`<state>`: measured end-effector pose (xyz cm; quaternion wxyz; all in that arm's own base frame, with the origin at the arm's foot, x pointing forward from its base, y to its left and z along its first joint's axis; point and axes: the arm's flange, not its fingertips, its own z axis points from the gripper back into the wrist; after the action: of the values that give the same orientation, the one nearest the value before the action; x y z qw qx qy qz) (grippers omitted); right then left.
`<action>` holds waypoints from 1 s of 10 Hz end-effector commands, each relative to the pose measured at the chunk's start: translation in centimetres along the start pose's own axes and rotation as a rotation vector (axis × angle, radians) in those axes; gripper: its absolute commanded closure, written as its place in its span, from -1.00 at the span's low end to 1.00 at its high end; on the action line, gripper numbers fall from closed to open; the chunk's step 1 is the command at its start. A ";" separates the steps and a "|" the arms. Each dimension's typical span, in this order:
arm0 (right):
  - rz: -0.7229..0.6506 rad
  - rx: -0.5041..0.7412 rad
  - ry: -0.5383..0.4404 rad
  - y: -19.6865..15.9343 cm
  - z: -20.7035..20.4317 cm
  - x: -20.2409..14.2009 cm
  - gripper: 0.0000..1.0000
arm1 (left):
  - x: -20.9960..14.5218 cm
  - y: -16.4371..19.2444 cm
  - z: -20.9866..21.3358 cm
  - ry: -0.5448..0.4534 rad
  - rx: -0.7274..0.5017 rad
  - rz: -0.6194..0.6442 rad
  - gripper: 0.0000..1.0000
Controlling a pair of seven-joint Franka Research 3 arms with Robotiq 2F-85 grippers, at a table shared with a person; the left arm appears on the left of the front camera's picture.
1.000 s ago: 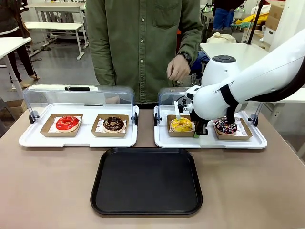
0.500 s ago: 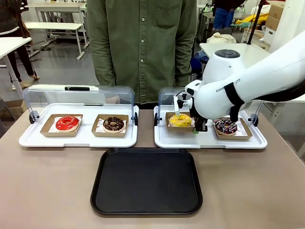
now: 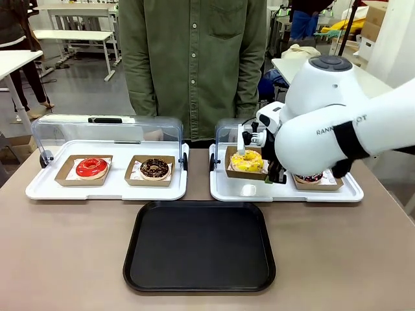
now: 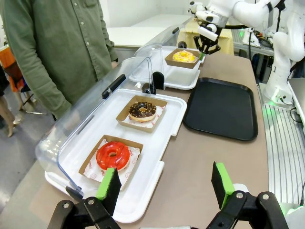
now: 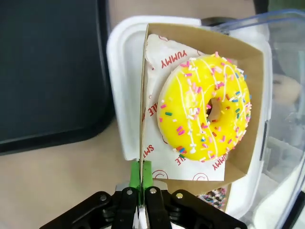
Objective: Move the third donut from the left to the tray.
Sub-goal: Pick up the Paper togo box containing the Donut indicated by the person and place it on the Handle tray.
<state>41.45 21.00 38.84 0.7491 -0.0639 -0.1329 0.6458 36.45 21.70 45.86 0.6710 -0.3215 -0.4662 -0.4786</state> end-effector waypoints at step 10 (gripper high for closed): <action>0.052 0.010 -0.081 16.4 -2.3 5.9 0.96 | 0.2 -0.2 0.0 -0.006 -0.001 -0.005 -1.00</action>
<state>29.36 31.11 35.28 0.7194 -0.0327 -0.1438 0.6787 36.44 21.70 45.85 0.6710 -0.3215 -0.4662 -0.4785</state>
